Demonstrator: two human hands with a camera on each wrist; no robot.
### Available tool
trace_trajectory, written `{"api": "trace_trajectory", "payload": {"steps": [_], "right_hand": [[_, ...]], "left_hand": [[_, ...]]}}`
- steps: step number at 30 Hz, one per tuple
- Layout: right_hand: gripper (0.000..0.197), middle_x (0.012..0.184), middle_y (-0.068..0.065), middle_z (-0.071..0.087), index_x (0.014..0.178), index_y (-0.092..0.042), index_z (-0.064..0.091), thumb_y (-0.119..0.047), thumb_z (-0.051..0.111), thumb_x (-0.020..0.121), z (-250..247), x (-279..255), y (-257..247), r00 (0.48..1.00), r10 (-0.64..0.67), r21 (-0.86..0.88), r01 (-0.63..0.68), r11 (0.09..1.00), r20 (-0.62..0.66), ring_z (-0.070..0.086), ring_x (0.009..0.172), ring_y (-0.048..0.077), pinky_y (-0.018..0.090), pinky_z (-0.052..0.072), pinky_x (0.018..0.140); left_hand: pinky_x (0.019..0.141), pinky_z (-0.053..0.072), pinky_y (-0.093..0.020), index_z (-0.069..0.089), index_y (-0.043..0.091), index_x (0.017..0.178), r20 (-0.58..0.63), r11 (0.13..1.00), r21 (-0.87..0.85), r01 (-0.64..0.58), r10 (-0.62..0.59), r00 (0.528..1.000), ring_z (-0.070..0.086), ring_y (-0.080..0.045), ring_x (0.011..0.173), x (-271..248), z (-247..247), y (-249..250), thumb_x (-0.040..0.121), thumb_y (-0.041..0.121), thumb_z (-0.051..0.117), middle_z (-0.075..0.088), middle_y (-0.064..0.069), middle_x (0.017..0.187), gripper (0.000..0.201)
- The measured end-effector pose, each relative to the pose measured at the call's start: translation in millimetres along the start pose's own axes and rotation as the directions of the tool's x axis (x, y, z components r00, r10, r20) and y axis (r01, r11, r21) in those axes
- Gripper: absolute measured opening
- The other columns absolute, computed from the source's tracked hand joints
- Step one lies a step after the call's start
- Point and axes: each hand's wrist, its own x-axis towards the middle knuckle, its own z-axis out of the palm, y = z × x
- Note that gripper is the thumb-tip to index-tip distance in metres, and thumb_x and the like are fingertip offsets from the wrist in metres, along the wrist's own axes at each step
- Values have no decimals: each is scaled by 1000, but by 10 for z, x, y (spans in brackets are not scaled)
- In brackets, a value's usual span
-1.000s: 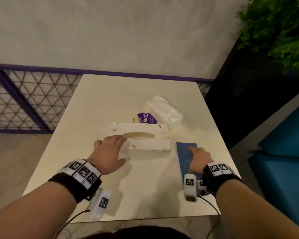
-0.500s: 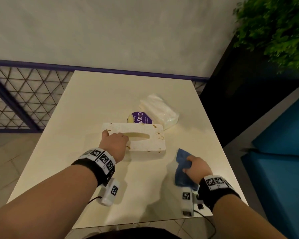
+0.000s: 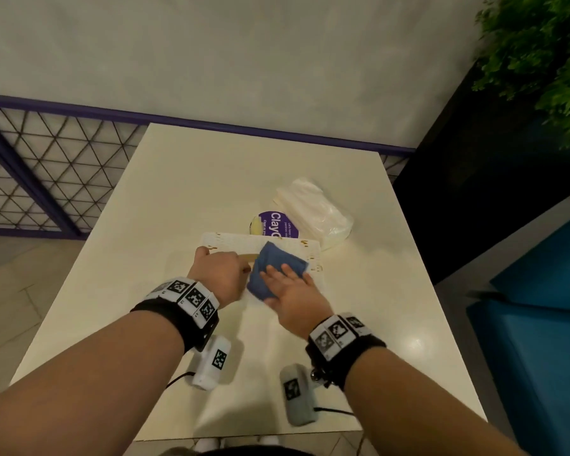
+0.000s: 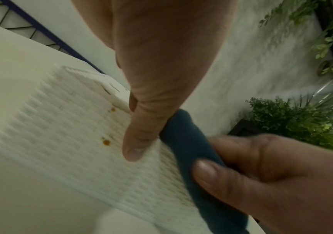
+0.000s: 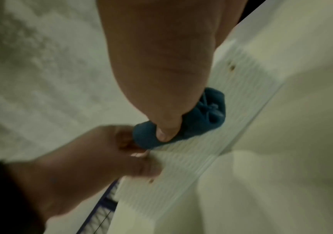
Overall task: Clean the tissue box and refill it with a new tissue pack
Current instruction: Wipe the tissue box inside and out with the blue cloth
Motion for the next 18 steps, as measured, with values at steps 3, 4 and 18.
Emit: {"api": "trace_trajectory", "payload": {"steps": [3,4,18], "right_hand": [[58,162,-10,6,153,-28,12,-26,36,101,-132,-167,453,993,103,-62,-99,993,62,-1,150,14,40,-2,121],[58,162,-8,7,153,-26,12,-25,37,100,-161,-212,510,988,140,-83,-135,987,58,-1,150,15,39,-2,121],[57,162,-9,9,153,-28,13,-27,36,100,-210,-171,451,992,104,-118,-95,988,74,-1,150,13,42,-5,121]], "left_hand": [[98,23,-38,56,35,122,45,999,-49,9,-7,999,60,-16,103,30,0,-42,75,37,67,63,10,108,48],[99,23,-38,56,35,123,40,998,-60,8,-6,999,60,-17,102,39,1,-51,74,38,69,63,10,107,51],[97,25,-36,59,35,119,49,999,-45,20,-18,999,61,-16,94,98,-8,-91,69,40,71,64,13,102,52]]}}
